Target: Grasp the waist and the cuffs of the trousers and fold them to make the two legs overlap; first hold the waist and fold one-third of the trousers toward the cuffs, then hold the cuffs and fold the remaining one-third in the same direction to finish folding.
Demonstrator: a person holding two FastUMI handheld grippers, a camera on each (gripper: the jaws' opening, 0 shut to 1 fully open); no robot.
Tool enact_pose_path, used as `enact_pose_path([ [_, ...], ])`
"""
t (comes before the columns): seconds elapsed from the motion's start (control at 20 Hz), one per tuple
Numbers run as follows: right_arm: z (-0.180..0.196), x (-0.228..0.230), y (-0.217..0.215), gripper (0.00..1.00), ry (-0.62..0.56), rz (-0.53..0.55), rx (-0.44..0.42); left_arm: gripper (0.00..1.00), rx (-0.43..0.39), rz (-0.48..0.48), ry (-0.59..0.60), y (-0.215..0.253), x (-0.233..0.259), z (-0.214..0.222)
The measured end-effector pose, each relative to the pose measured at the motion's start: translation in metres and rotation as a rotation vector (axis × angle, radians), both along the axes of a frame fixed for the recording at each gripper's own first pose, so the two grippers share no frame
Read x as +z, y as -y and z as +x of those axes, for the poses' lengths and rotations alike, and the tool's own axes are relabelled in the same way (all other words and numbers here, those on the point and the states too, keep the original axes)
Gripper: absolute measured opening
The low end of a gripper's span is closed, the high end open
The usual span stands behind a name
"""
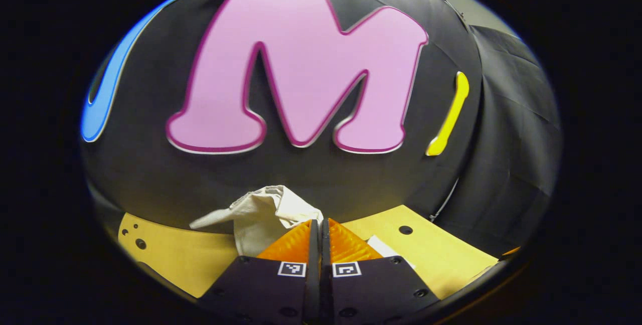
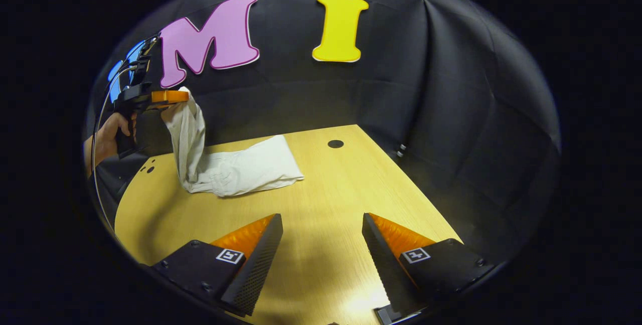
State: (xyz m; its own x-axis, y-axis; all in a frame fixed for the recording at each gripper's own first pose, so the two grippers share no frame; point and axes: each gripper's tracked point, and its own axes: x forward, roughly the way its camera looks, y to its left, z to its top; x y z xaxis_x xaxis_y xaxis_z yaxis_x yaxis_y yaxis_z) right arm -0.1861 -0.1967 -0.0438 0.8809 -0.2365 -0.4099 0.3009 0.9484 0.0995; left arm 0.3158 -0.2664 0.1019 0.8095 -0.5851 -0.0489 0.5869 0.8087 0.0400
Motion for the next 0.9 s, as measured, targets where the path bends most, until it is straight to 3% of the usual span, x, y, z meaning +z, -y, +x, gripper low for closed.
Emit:
enact_pose_path([
  [0.35,-0.032,-0.019,0.02,0.98,-0.025,0.041,-0.079,0.05,-0.109,0.065,-0.033,0.093,-0.035,-0.014],
  [0.65,-0.057,-0.037,0.052,0.97,-0.046,0.112,-0.184,0.05,-0.147,0.151,-0.117,0.152,-0.09,-0.022],
  [0.9,-0.079,-0.046,0.078,0.99,-0.063,0.085,-0.226,0.19,-0.23,0.223,-0.161,0.183,-0.133,-0.049],
])
